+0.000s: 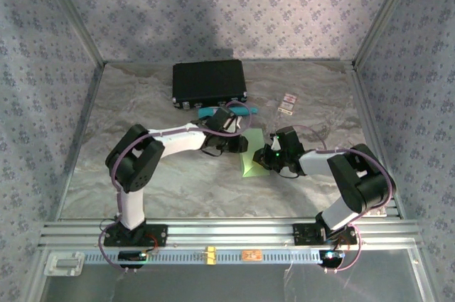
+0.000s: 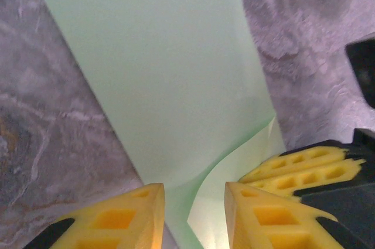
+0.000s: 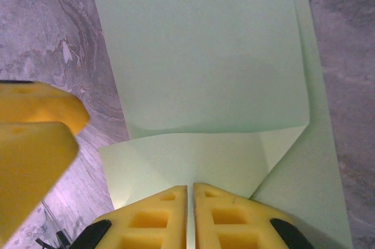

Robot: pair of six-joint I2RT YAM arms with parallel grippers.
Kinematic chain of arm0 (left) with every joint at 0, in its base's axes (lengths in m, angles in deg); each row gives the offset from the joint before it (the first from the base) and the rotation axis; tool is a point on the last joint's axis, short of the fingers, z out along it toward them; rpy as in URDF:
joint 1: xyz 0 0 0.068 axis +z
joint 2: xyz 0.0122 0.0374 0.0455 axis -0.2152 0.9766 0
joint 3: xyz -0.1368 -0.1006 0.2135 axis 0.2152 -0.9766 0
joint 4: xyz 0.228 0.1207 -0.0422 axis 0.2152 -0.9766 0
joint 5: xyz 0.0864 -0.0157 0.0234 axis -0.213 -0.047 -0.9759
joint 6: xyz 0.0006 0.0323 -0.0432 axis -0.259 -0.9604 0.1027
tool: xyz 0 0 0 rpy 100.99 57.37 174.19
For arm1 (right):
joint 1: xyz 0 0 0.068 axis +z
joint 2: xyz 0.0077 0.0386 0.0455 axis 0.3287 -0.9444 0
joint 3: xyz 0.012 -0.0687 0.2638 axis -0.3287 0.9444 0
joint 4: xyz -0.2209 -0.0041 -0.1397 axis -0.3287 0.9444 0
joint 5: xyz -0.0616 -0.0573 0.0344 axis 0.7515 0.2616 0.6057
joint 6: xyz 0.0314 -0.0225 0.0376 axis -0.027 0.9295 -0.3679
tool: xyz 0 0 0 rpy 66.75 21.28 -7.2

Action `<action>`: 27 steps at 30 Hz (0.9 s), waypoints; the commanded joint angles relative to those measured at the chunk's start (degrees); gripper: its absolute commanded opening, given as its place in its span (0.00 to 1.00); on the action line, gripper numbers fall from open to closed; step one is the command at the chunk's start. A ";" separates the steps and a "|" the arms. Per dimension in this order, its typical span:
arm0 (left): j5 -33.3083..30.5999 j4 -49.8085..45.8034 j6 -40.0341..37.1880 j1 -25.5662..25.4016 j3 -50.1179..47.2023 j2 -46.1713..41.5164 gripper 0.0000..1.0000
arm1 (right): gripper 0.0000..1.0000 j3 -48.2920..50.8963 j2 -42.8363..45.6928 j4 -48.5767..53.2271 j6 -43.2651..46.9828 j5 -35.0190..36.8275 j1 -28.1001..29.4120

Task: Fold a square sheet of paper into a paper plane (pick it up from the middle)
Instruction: Fold the triangle a second time at the center of the table.

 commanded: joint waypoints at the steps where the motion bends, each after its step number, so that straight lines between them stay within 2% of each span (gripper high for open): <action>1: 3.54 0.71 1.38 0.23 -1.45 -1.79 0.32 | 0.12 -0.02 0.15 0.14 -0.39 0.97 0.22; 4: 6.01 1.33 1.86 0.15 -1.42 -1.03 0.32 | 0.12 -0.01 0.49 0.18 -0.41 0.96 0.25; 11: 7.30 2.20 2.36 0.15 -1.65 0.46 0.28 | 0.12 0.03 0.69 0.52 -0.32 1.03 0.10; 22: 6.52 1.45 2.22 0.22 -1.54 1.75 0.27 | 0.12 0.01 1.01 0.75 -0.37 1.05 0.13; 27: 7.40 1.85 1.84 0.21 -1.31 2.18 0.17 | 0.12 -0.05 1.14 0.62 -0.39 0.99 0.16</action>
